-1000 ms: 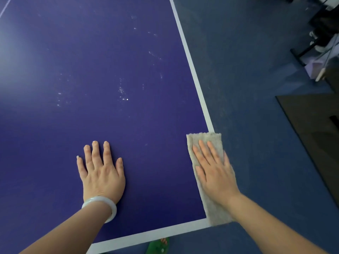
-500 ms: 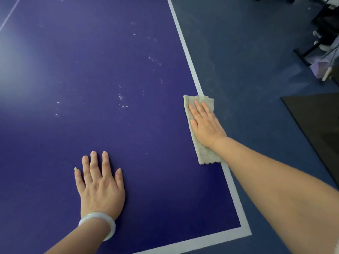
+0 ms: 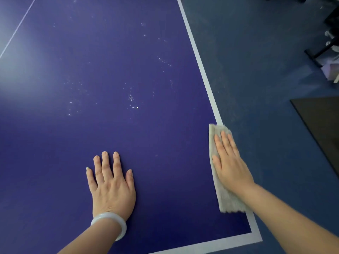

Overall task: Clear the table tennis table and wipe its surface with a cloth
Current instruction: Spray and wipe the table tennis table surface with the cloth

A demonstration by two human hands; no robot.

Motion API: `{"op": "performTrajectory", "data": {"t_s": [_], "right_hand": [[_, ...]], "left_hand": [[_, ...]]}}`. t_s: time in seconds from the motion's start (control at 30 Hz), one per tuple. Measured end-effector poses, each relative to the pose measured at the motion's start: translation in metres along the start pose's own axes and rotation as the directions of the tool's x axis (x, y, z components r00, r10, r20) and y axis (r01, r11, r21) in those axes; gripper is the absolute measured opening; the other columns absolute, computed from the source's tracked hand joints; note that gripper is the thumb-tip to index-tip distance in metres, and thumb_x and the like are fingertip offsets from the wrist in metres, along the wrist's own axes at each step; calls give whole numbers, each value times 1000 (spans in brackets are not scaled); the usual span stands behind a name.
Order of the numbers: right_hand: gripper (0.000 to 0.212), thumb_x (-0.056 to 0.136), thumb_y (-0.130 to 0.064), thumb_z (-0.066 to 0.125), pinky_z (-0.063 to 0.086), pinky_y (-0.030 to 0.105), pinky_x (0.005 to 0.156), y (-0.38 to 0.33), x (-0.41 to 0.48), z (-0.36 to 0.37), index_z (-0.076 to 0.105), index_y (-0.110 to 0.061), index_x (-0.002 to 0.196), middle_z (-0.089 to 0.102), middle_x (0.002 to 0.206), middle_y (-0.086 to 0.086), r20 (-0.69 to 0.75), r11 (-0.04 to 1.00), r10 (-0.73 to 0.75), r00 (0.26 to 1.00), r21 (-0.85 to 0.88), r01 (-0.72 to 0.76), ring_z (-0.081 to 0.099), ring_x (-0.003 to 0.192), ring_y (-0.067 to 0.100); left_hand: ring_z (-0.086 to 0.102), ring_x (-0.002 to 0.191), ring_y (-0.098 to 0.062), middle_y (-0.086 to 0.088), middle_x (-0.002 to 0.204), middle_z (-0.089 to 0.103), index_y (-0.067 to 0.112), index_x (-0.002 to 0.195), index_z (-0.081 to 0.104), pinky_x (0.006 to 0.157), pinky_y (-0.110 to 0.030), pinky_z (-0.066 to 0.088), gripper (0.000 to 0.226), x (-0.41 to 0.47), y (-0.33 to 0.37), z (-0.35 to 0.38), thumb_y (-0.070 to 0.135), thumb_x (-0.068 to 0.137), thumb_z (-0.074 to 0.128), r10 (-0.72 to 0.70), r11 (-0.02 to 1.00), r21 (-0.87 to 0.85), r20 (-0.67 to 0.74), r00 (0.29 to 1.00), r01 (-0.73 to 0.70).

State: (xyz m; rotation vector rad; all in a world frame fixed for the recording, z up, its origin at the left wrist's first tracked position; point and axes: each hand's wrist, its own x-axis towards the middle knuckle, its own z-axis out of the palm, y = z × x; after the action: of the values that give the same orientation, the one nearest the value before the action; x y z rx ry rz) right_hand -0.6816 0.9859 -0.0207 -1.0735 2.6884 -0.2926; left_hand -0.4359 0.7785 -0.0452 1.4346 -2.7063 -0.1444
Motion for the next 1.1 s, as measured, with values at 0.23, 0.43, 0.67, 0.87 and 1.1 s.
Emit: {"op": "performTrajectory", "data": {"t_s": [0.23,0.43,0.67,0.87,1.1], "right_hand": [[57,103,-40,5,-6,58,120,-34,145,-9,-7,-27,157,-12,165,-3,17,972,127,992,-202,-121,-13,151,19],[59,101,-42,2,-5,53,122,-69,72,14,-7,-26,157,-14,164,-2,35,987,13,999,-163,-7,-16,151,19],[59,101,-37,22,19,54,117,-54,-64,27,21,-14,156,13,165,5,6,957,-150,989,-251,147,11,152,25],[59,101,-41,10,1,46,123,-40,66,5,5,-26,157,5,165,-7,39,949,-198,979,-241,202,-5,152,11],[61,100,-40,3,-1,46,124,-73,77,14,-3,-20,157,-4,166,2,-42,976,148,988,-156,-153,-9,152,19]], "left_hand": [[11,151,-30,-15,160,25,11,153,29,122,-53,6,67,1,-1,3,47,98,17,-1,1000,11,-2,1000,1],[15,149,-33,-18,158,29,8,151,34,121,-54,9,66,1,-2,2,45,98,22,14,1000,19,-25,1000,-14],[20,148,-35,-18,156,32,7,149,36,119,-56,14,65,2,0,1,43,97,23,18,999,40,-17,1000,-18],[19,149,-34,-17,157,31,8,150,35,119,-55,15,65,3,-1,0,44,98,21,16,998,62,3,1000,-16],[14,150,-33,-15,159,27,9,152,31,120,-54,12,66,3,-1,-2,46,99,16,9,998,62,29,1000,-11]]}}
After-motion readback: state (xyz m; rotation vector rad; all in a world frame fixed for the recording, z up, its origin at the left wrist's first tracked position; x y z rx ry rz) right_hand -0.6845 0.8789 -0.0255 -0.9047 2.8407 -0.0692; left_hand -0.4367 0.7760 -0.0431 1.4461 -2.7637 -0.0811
